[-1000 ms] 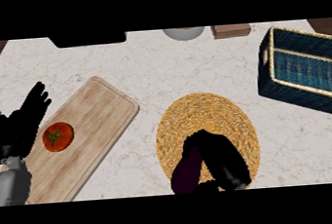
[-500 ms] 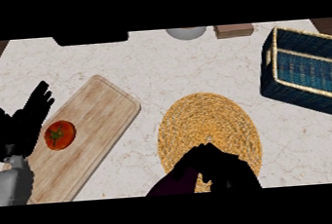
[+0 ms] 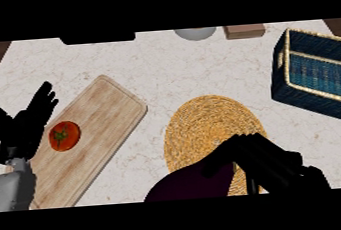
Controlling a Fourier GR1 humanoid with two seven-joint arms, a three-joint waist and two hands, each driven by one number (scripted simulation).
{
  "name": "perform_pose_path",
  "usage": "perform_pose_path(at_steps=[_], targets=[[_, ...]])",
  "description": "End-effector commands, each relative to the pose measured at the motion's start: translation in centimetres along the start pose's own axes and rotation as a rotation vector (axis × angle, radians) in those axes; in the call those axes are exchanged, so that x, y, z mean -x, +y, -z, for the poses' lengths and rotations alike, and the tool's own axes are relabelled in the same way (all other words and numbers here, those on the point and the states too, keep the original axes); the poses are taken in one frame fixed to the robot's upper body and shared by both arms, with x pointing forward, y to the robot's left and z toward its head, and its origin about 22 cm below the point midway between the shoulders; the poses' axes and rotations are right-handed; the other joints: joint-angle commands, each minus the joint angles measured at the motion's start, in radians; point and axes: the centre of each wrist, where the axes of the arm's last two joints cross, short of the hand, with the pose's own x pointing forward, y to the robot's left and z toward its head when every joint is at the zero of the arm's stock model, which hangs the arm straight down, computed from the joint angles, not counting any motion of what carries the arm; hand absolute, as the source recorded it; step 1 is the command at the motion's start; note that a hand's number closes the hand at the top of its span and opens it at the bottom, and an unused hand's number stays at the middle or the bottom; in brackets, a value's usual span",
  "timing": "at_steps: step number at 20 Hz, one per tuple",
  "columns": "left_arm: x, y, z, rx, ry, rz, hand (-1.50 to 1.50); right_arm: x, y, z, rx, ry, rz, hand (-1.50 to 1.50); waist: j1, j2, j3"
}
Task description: Pick the eggplant from the placemat and place it in the basket
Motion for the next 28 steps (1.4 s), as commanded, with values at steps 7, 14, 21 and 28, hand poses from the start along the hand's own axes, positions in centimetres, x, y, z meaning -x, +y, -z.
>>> perform_pose_path(at_steps=[7, 14, 21, 28], targets=[[-1.2, -0.8, 0.0, 0.004, -0.016, 0.007, 0.00, -2.4, -5.0, 7.1, 0.167, 0.120, -0.016, 1.50, 0.009, 0.002, 0.002], [-0.1, 1.0, 0.0, -0.014, -0.004, -0.001, 0.00, -1.6, -7.6, 12.6, 0.291, 0.203, -0.175, 1.50, -0.001, 0.004, 0.001], [-0.7, 0.4, 0.6, -0.005, 0.005, -0.020, 0.00, 1.8, -11.5, 15.8, 0.361, 0.283, -0.219, 1.50, -0.002, 0.004, 0.002], [-1.2, -0.7, -0.1, 0.004, -0.010, 0.010, 0.00, 9.8, -13.8, 18.0, 0.334, 0.299, -0.280, 1.50, 0.005, 0.007, 0.003]])
